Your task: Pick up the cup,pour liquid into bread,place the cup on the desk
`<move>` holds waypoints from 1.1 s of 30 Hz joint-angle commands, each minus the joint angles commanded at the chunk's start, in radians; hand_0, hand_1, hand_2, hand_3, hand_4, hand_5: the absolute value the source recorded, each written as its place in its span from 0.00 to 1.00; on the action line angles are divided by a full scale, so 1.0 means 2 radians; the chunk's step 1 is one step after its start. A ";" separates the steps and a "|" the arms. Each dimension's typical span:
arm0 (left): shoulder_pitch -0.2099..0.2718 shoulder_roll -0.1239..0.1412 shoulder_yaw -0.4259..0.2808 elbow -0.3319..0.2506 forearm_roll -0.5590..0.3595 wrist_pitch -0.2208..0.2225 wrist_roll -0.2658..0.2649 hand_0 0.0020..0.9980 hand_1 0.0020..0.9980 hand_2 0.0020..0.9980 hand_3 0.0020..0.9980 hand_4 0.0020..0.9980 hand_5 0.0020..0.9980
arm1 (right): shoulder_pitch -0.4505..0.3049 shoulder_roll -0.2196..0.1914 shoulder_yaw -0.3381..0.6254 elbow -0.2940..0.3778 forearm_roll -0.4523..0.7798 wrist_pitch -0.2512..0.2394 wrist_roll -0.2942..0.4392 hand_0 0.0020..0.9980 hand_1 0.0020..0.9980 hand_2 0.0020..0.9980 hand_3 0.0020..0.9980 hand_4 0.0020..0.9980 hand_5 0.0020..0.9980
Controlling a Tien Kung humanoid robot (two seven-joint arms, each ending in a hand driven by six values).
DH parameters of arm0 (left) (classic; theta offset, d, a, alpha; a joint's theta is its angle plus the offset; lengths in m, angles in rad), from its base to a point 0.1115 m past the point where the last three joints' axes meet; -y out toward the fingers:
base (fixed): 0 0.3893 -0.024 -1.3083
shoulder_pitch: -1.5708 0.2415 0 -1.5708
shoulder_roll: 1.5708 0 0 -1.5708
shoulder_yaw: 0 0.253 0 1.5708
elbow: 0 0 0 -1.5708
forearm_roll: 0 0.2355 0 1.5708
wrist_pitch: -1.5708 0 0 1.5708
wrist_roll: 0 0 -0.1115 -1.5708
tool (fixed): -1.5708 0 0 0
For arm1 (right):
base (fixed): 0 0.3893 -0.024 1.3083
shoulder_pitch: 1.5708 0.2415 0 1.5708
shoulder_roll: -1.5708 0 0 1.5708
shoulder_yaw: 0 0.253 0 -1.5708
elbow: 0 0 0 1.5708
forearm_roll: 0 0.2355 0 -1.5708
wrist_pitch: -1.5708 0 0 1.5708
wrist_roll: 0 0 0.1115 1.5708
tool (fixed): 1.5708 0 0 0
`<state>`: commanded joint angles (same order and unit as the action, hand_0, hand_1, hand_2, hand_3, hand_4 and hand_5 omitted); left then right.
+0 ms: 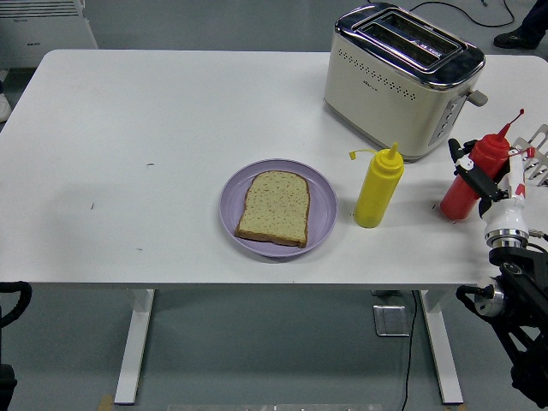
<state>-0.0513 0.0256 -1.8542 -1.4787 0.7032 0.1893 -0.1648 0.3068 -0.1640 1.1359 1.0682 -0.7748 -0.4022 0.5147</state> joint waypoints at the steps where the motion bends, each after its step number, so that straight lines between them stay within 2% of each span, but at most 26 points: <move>1: 0.000 0.000 0.000 0.000 0.000 0.000 0.000 0.75 0.76 0.76 0.66 0.61 1.00 | 0.000 0.000 0.001 0.002 0.001 0.000 0.000 0.00 0.10 0.24 0.24 0.83 0.14; 11: 0.001 0.000 0.002 0.000 0.000 0.000 0.000 0.75 0.76 0.76 0.66 0.61 1.00 | -0.005 -0.005 0.013 0.026 0.014 -0.002 -0.002 0.00 0.08 0.23 0.23 0.82 0.13; 21: 0.002 0.000 0.001 0.000 0.000 0.000 0.000 0.75 0.76 0.76 0.66 0.60 1.00 | -0.003 -0.022 0.045 0.088 -0.013 -0.006 -0.021 0.00 0.07 0.22 0.24 0.80 0.08; 29: 0.001 0.000 0.000 -0.001 0.000 0.000 0.000 0.75 0.76 0.76 0.66 0.60 1.00 | 0.015 -0.050 0.058 0.143 -0.091 -0.013 -0.052 0.00 0.08 0.23 0.25 0.79 0.08; 33: 0.001 0.000 -0.002 -0.001 0.001 0.000 -0.001 0.75 0.76 0.76 0.66 0.60 1.00 | 0.034 -0.065 0.050 0.165 -0.159 -0.024 -0.080 0.00 0.09 0.23 0.25 0.79 0.08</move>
<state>-0.0492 0.0256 -1.8574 -1.4800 0.7043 0.1892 -0.1659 0.3757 -0.2941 1.2366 1.3979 -1.0918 -0.4510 0.3556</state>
